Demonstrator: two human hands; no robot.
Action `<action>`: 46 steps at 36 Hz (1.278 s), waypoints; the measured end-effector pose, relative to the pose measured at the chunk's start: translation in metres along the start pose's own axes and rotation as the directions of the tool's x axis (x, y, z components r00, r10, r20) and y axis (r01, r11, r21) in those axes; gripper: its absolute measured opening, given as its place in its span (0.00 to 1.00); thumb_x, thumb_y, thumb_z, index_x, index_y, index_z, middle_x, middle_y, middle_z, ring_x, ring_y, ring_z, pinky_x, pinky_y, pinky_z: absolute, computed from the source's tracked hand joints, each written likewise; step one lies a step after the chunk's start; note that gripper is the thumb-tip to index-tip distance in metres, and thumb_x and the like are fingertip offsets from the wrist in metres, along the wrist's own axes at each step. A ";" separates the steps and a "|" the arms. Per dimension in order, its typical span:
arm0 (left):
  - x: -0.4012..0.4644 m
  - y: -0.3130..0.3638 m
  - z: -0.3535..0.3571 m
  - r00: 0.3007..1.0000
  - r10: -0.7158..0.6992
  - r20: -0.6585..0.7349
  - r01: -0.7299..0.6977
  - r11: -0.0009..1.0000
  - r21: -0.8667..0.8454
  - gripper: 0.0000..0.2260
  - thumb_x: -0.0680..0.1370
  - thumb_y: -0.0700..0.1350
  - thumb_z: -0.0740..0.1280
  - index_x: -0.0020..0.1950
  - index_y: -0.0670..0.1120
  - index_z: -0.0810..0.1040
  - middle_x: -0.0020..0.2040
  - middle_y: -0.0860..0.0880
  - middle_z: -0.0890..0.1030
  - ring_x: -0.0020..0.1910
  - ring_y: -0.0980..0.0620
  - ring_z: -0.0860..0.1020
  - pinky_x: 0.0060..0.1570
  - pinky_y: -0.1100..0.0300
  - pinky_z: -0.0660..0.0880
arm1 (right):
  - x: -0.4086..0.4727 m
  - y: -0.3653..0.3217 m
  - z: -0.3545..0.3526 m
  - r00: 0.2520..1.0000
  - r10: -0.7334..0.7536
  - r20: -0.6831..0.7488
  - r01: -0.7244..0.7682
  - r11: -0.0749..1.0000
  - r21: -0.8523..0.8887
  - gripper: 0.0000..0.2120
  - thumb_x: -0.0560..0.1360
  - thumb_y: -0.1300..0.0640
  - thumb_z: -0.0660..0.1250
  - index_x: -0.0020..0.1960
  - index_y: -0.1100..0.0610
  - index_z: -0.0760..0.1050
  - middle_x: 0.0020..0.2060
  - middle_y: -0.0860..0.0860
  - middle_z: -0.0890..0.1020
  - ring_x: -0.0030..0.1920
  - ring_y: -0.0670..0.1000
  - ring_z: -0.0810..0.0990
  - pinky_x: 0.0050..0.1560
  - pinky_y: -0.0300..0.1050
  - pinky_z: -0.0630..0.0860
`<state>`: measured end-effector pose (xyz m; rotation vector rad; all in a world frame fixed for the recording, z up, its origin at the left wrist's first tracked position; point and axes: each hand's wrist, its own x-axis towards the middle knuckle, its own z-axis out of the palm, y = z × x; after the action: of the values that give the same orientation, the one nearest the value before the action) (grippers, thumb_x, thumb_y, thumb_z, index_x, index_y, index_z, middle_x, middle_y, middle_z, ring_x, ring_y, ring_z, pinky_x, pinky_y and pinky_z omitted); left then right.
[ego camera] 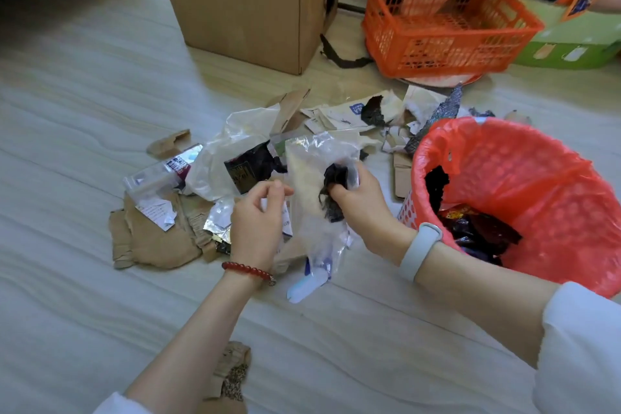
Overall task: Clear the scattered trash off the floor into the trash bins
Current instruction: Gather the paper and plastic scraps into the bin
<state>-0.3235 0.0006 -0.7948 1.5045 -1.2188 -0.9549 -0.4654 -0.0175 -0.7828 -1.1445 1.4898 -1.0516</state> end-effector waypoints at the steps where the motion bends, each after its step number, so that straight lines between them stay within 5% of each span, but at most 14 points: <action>1: 0.002 0.010 0.002 0.997 0.064 -0.036 -0.064 0.998 -0.004 0.14 0.80 0.47 0.60 0.35 0.53 0.76 0.31 0.59 0.78 0.34 0.63 0.74 0.37 0.67 0.71 | 0.003 -0.014 -0.008 0.998 -0.053 -0.021 0.053 0.998 -0.019 0.09 0.76 0.66 0.59 0.51 0.54 0.69 0.39 0.45 0.73 0.37 0.43 0.73 0.28 0.28 0.71; 4: 0.009 0.043 0.023 0.978 0.210 -0.009 -0.210 0.977 0.018 0.14 0.79 0.47 0.60 0.34 0.51 0.74 0.31 0.54 0.76 0.31 0.60 0.72 0.35 0.65 0.69 | 0.010 -0.051 -0.039 0.970 -0.234 -0.067 0.226 0.968 -0.107 0.11 0.74 0.67 0.59 0.46 0.51 0.70 0.36 0.48 0.74 0.35 0.48 0.76 0.31 0.40 0.74; 8: 0.011 0.085 0.076 0.880 0.445 0.167 -0.460 0.885 0.065 0.11 0.77 0.52 0.59 0.36 0.50 0.69 0.34 0.57 0.71 0.35 0.58 0.69 0.39 0.68 0.64 | 0.009 -0.080 -0.109 0.923 -0.366 -0.121 0.322 0.904 -0.281 0.13 0.73 0.71 0.59 0.49 0.54 0.69 0.36 0.48 0.75 0.30 0.35 0.74 0.32 0.27 0.70; 11: 0.000 0.107 0.124 0.762 0.552 0.339 -0.605 0.793 0.069 0.13 0.75 0.56 0.54 0.40 0.47 0.68 0.39 0.53 0.68 0.40 0.53 0.66 0.43 0.65 0.62 | 0.006 -0.080 -0.168 0.926 -0.340 -0.165 0.251 0.880 -0.404 0.13 0.74 0.69 0.60 0.50 0.51 0.69 0.34 0.50 0.76 0.27 0.38 0.75 0.31 0.31 0.72; 14: -0.013 0.110 0.171 0.658 0.429 0.619 -0.650 0.738 0.180 0.22 0.74 0.60 0.47 0.49 0.44 0.71 0.46 0.48 0.70 0.49 0.48 0.67 0.53 0.56 0.65 | 0.000 -0.064 -0.220 0.915 -0.310 -0.259 0.110 0.808 -0.578 0.09 0.74 0.67 0.62 0.52 0.56 0.72 0.38 0.54 0.77 0.30 0.43 0.76 0.28 0.25 0.68; 16: -0.017 0.102 0.194 0.574 0.216 0.790 -0.718 0.597 0.359 0.25 0.76 0.61 0.48 0.58 0.45 0.72 0.56 0.45 0.71 0.60 0.45 0.66 0.64 0.47 0.61 | -0.006 -0.047 -0.247 0.926 -0.257 -0.276 0.020 0.764 -0.644 0.09 0.74 0.65 0.62 0.54 0.59 0.71 0.39 0.56 0.77 0.36 0.57 0.78 0.33 0.36 0.72; 19: -0.022 0.087 0.207 0.457 0.039 0.889 -0.812 0.426 0.399 0.21 0.79 0.58 0.50 0.61 0.48 0.74 0.64 0.44 0.71 0.70 0.45 0.60 0.70 0.38 0.46 | -0.014 -0.021 -0.268 0.957 -0.198 -0.210 -0.046 0.614 -0.788 0.12 0.74 0.63 0.62 0.58 0.59 0.70 0.40 0.57 0.78 0.43 0.63 0.77 0.38 0.49 0.67; 22: -0.017 0.080 0.199 0.506 0.349 0.789 -0.841 0.403 0.361 0.19 0.75 0.54 0.52 0.47 0.49 0.81 0.49 0.49 0.80 0.55 0.46 0.76 0.64 0.47 0.59 | -0.021 -0.004 -0.269 0.978 -0.187 -0.088 0.012 0.472 -0.881 0.17 0.73 0.61 0.62 0.62 0.57 0.68 0.50 0.57 0.79 0.50 0.61 0.77 0.42 0.51 0.69; 25: -0.002 0.070 0.185 0.612 0.600 0.515 -0.791 0.451 0.413 0.10 0.71 0.48 0.59 0.40 0.48 0.79 0.44 0.51 0.80 0.47 0.48 0.77 0.49 0.54 0.64 | -0.016 0.021 -0.254 0.982 -0.160 0.100 0.139 0.257 -0.956 0.16 0.74 0.58 0.60 0.61 0.55 0.66 0.52 0.54 0.75 0.52 0.60 0.75 0.43 0.53 0.73; 30: 0.015 0.044 0.171 0.827 0.310 0.469 -0.550 0.622 0.557 0.30 0.69 0.57 0.52 0.69 0.47 0.67 0.68 0.46 0.69 0.66 0.45 0.68 0.64 0.47 0.64 | 0.009 0.084 -0.219 0.943 0.017 0.333 0.330 0.108 -0.938 0.27 0.75 0.56 0.57 0.71 0.52 0.51 0.64 0.57 0.68 0.55 0.63 0.73 0.47 0.57 0.77; 35: 0.020 0.024 0.175 0.840 0.189 0.508 -0.445 0.776 0.447 0.32 0.69 0.53 0.51 0.74 0.47 0.58 0.70 0.47 0.67 0.69 0.48 0.64 0.68 0.47 0.62 | 0.022 0.132 -0.207 0.880 0.232 0.414 0.431 -0.023 -0.902 0.50 0.66 0.32 0.65 0.74 0.53 0.41 0.73 0.64 0.56 0.65 0.73 0.65 0.54 0.69 0.71; 39: 0.018 0.022 0.176 0.845 0.194 0.499 -0.425 0.810 0.405 0.32 0.69 0.54 0.49 0.74 0.48 0.58 0.70 0.48 0.67 0.69 0.50 0.64 0.67 0.48 0.63 | 0.025 0.148 -0.204 0.850 0.362 0.384 0.396 0.042 -0.917 0.47 0.70 0.31 0.59 0.75 0.48 0.35 0.75 0.58 0.38 0.72 0.70 0.49 0.67 0.69 0.56; 43: 0.018 0.024 0.173 0.845 0.189 0.500 -0.421 0.813 0.403 0.31 0.70 0.56 0.50 0.74 0.49 0.58 0.70 0.49 0.67 0.69 0.51 0.65 0.67 0.48 0.63 | 0.036 0.134 -0.206 0.781 0.493 0.384 0.359 0.148 -0.921 0.40 0.73 0.30 0.52 0.75 0.45 0.36 0.76 0.55 0.42 0.75 0.62 0.42 0.71 0.67 0.42; 46: 0.018 0.029 0.170 0.842 0.194 0.503 -0.436 0.793 0.425 0.31 0.71 0.57 0.50 0.73 0.49 0.60 0.69 0.49 0.67 0.68 0.51 0.65 0.67 0.49 0.63 | 0.041 0.105 -0.215 0.813 0.434 0.389 0.280 0.295 -0.913 0.33 0.76 0.34 0.49 0.76 0.46 0.46 0.76 0.50 0.51 0.76 0.55 0.47 0.72 0.64 0.44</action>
<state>-0.4881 -0.0516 -0.8093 1.4419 -2.1389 -0.7710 -0.6980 -0.0201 -0.8527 -1.9489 1.5785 0.5488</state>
